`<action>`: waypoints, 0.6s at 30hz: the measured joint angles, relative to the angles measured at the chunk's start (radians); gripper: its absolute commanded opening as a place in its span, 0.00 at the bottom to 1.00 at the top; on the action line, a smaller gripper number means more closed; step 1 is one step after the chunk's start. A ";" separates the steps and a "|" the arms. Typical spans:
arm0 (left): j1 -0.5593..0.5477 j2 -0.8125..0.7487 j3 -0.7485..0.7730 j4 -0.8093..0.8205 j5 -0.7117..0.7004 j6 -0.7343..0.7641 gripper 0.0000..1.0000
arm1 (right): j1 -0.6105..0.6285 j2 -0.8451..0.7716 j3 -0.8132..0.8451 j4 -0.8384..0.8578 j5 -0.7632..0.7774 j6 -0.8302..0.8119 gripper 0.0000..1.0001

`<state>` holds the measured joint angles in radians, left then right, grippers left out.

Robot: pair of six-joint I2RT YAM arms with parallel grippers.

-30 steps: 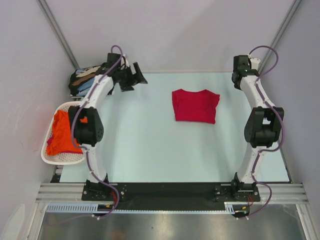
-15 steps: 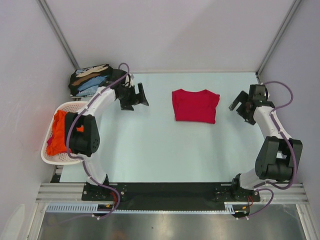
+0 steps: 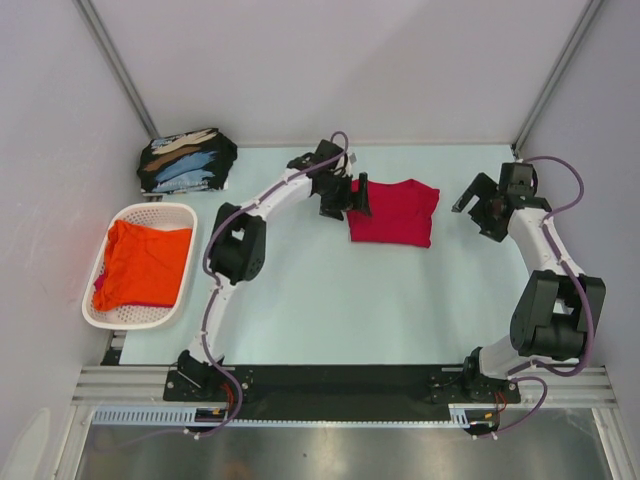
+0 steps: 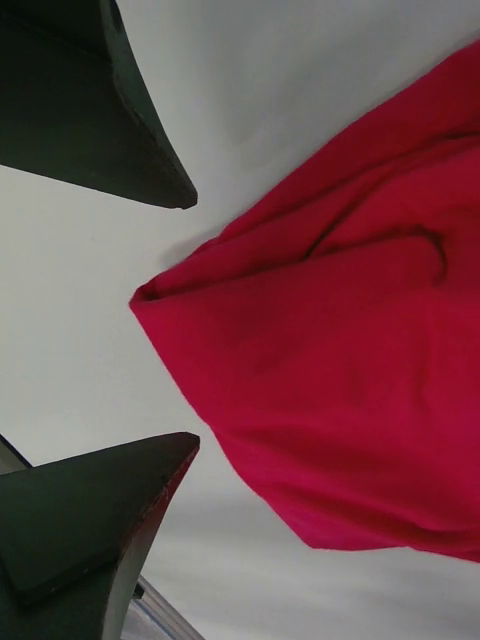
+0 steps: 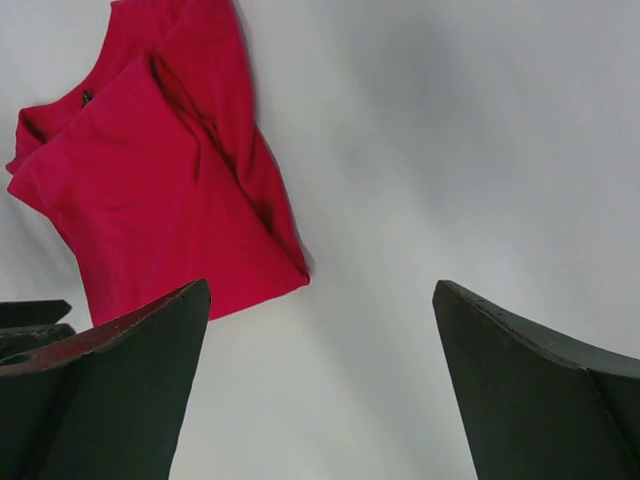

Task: Fold and stack the t-shirts
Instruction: Smooth out wrinkles on the folded tshirt

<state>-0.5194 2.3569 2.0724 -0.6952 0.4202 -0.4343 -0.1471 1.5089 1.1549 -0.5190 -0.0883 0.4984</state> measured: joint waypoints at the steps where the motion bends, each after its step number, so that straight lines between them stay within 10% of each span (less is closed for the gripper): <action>1: -0.007 0.019 0.021 -0.009 -0.008 -0.005 1.00 | -0.001 0.000 0.002 0.000 0.000 -0.003 1.00; 18: -0.004 0.222 0.277 -0.065 -0.098 -0.152 1.00 | -0.106 0.002 0.040 -0.053 -0.054 -0.074 1.00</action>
<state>-0.5236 2.5790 2.3489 -0.7605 0.3225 -0.5865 -0.2527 1.5112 1.1950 -0.5720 -0.1425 0.4248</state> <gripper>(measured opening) 0.994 0.994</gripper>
